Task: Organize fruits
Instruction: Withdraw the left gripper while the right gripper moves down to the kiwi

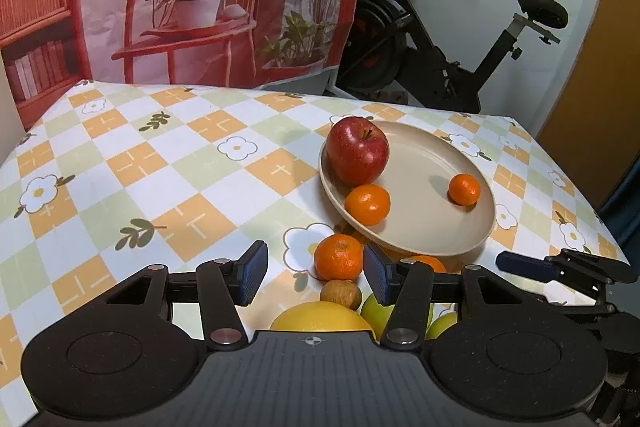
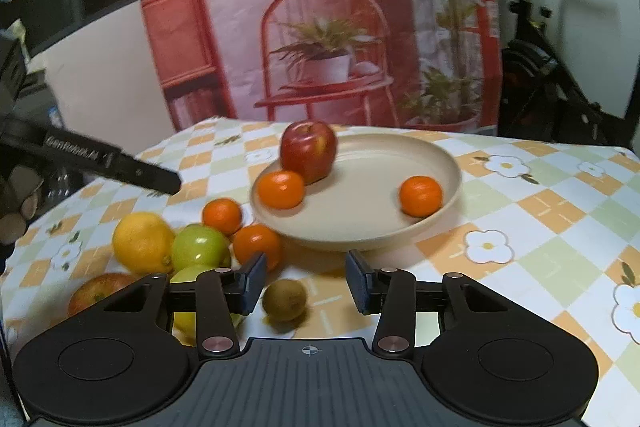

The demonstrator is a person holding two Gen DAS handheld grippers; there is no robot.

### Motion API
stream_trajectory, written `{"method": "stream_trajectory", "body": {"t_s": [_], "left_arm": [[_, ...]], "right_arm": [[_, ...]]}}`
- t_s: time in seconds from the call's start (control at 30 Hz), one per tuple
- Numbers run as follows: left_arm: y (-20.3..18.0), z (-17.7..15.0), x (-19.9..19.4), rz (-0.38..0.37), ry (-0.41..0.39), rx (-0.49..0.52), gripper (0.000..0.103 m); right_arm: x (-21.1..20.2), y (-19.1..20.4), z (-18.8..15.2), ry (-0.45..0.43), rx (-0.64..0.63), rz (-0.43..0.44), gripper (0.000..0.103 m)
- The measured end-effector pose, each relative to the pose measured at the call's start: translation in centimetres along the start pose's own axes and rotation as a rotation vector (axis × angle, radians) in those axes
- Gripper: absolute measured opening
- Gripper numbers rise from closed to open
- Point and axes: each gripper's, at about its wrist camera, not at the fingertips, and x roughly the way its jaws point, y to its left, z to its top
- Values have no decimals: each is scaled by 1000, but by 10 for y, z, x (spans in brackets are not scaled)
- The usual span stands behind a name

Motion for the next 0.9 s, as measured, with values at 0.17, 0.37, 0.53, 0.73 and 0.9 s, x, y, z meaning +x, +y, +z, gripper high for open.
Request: {"method": "stream_trajectory", "body": {"t_s": [0.17,0.37,0.53,0.73,0.9], "left_arm": [[1,-4,3,-1,11,-6,55],[1,-6,4,3,18,-8,55],[3,-7,6,7,29,-14,55],[4,-8,8,11,40,-23,55],[4,-8,11,12,51,-24,55]], "right_arm": [[5,10,-3,41,-56,26,33],[7,13,-4,61,-69,37,29],[9,9,-4,74,-49,39,29],[10,6,-4,84,-32,46,27],[9,3,-4,72,-28,38,25]]}}
